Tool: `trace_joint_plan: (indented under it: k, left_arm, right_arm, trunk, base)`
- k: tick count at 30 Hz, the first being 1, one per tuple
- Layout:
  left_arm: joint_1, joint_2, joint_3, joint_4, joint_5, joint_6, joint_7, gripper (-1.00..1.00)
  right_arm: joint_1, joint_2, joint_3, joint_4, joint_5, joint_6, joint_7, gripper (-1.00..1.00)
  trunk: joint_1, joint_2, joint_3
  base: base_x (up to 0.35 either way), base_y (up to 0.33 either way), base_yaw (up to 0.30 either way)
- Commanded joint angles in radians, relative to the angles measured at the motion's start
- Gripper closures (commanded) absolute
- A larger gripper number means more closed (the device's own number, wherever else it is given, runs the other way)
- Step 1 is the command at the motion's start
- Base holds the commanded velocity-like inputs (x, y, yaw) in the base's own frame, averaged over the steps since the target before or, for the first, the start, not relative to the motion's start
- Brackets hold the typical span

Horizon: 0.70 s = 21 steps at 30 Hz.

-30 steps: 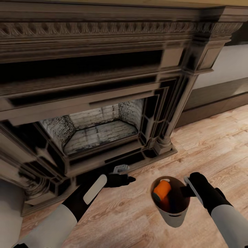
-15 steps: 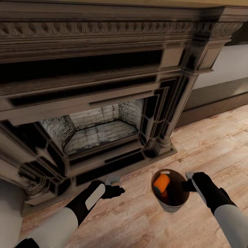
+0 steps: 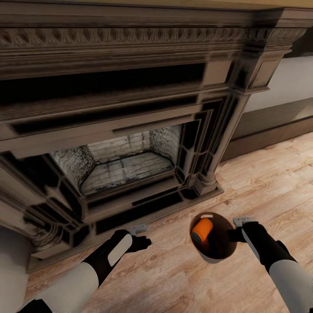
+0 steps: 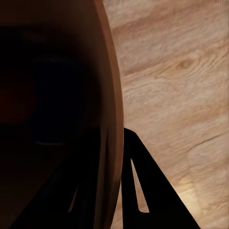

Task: Put the three can of soda from the living room inside the tash can in the kitchen.

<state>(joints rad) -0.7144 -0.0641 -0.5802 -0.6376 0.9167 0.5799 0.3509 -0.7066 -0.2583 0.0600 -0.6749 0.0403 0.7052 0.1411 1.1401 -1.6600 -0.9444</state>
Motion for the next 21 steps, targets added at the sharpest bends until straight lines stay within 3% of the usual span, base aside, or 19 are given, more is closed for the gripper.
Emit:
trace_joint_plan:
  k: [1,5,9,13,15,21]
  left_arm:
    - [0.0,0.0,0.001,0.0,-0.007,0.001,0.007,-1.0]
    - [-0.003,0.004,0.007,-0.007,-0.025,0.018,0.028,-1.0]
    - [-0.007,0.007,0.009,-0.041,-0.032,0.099,0.046,-1.0]
    - [-0.013,0.008,0.01,-0.084,-0.041,0.165,0.096,-1.0]
    - [-0.017,0.008,0.011,-0.108,-0.045,0.223,0.159,-1.0]
    - [-0.016,0.007,0.012,-0.122,-0.047,0.265,0.223,-1.0]
  right_arm:
    - [-0.001,0.0,-0.001,0.009,-0.008,-0.013,0.005,1.0]
    - [-0.001,-0.002,-0.004,0.036,-0.008,-0.046,0.004,1.0]
    - [-0.001,-0.008,-0.007,0.046,-0.007,-0.056,0.0,1.0]
    - [-0.001,-0.011,-0.009,0.049,-0.007,-0.059,-0.007,1.0]
    - [-0.001,-0.01,-0.022,0.05,-0.006,-0.047,-0.009,1.0]
    - [-0.001,-0.012,-0.031,0.051,-0.005,-0.002,-0.011,1.0]
  trunk:
    - [0.0,0.0,0.0]
    - [0.0,0.0,0.0]
    - [0.0,0.0,0.0]
    - [0.0,0.0,0.0]
    - [0.0,0.0,0.0]
    - [0.0,0.0,0.0]
  base:
    - [0.0,0.0,0.0]
    - [0.0,0.0,0.0]
    - [0.0,0.0,0.0]
    - [0.0,0.0,0.0]
    - [0.0,0.0,0.0]
    - [0.0,0.0,0.0]
